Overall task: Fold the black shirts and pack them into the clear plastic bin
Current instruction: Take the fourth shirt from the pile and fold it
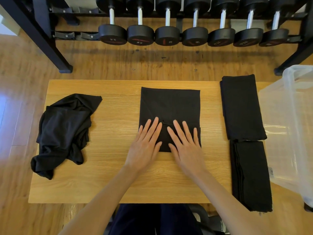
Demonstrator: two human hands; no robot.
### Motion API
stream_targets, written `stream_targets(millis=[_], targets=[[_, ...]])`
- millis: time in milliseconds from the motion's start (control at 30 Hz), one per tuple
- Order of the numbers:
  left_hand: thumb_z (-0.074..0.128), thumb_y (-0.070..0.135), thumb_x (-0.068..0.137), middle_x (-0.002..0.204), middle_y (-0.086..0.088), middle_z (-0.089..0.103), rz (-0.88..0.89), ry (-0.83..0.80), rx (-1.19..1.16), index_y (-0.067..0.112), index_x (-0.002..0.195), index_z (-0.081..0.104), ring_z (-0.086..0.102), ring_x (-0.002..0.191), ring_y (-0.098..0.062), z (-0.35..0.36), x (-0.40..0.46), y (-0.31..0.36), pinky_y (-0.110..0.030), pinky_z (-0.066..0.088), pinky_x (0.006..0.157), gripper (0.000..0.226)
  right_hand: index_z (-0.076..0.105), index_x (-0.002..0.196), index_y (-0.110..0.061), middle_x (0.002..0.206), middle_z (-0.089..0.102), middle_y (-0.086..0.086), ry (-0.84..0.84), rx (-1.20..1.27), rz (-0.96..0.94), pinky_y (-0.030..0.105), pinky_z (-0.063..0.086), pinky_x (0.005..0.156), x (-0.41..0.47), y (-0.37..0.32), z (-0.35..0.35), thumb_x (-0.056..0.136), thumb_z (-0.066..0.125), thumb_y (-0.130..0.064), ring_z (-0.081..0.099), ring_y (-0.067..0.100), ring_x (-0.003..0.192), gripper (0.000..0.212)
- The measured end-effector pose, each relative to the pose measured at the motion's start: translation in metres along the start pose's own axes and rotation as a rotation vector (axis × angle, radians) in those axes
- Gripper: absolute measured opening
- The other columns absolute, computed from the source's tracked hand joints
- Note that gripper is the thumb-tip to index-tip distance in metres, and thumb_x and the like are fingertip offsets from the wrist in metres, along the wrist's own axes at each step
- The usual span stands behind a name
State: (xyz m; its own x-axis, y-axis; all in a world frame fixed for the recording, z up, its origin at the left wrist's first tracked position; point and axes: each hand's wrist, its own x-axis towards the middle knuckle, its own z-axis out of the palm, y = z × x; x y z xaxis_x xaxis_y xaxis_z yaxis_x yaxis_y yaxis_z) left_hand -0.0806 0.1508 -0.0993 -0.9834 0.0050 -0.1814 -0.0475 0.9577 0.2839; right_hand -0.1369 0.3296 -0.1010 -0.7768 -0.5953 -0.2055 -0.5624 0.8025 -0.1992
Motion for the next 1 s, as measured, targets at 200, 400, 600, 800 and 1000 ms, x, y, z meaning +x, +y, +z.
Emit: stream_targets(millis=[200,400,600,800,1000], targets=[[0.021,0.048,0.101,0.164,-0.003,-0.003,-0.049,-0.044,0.057,0.025,0.156,0.004,-0.006,0.151,-0.021,0.002,0.003,-0.004,-0.040,0.004,0.122,0.062,0.012,0.155,-0.026,0.163,0.003,0.002,0.000,-0.005,0.076,0.044,0.005,0.121,0.000,0.010,0.001,0.102,0.023,-0.050,-0.003,0.021,0.150,0.059],[0.030,0.041,0.104,0.162,-0.004,0.017,-0.091,0.046,-0.151,0.020,0.150,0.031,0.011,0.150,-0.019,-0.018,0.016,-0.010,-0.038,0.014,0.121,0.051,0.039,0.145,-0.013,0.153,0.037,0.005,0.153,0.208,0.201,0.041,0.021,0.119,0.016,0.020,-0.023,0.103,0.033,-0.040,0.028,0.020,0.144,0.050],[0.050,0.017,0.100,0.151,-0.004,0.030,-0.318,0.170,-0.529,0.012,0.146,0.037,0.036,0.138,-0.016,-0.057,0.080,-0.042,-0.025,0.030,0.113,0.049,0.058,0.128,-0.008,0.126,0.053,0.008,0.287,0.371,0.297,0.028,0.035,0.105,0.087,0.052,-0.067,0.099,0.051,-0.023,0.048,0.019,0.120,0.033],[0.066,0.010,0.090,0.124,-0.002,0.045,-0.402,0.101,-0.569,0.013,0.146,0.034,0.051,0.096,-0.006,-0.078,0.131,-0.051,-0.018,0.041,0.093,0.064,0.052,0.134,-0.014,0.127,0.051,0.009,0.098,0.217,0.345,0.036,0.036,0.100,0.136,0.070,-0.083,0.094,0.060,-0.028,0.045,0.026,0.120,0.043],[0.072,0.011,0.086,0.092,0.004,0.054,-0.503,-0.024,-0.629,0.013,0.139,0.038,0.054,0.083,-0.010,-0.086,0.148,-0.060,-0.016,0.042,0.072,0.063,0.061,0.119,-0.018,0.122,0.058,0.005,-0.071,0.140,0.360,0.040,0.030,0.099,0.150,0.077,-0.092,0.091,0.064,-0.033,0.043,0.027,0.121,0.031]])
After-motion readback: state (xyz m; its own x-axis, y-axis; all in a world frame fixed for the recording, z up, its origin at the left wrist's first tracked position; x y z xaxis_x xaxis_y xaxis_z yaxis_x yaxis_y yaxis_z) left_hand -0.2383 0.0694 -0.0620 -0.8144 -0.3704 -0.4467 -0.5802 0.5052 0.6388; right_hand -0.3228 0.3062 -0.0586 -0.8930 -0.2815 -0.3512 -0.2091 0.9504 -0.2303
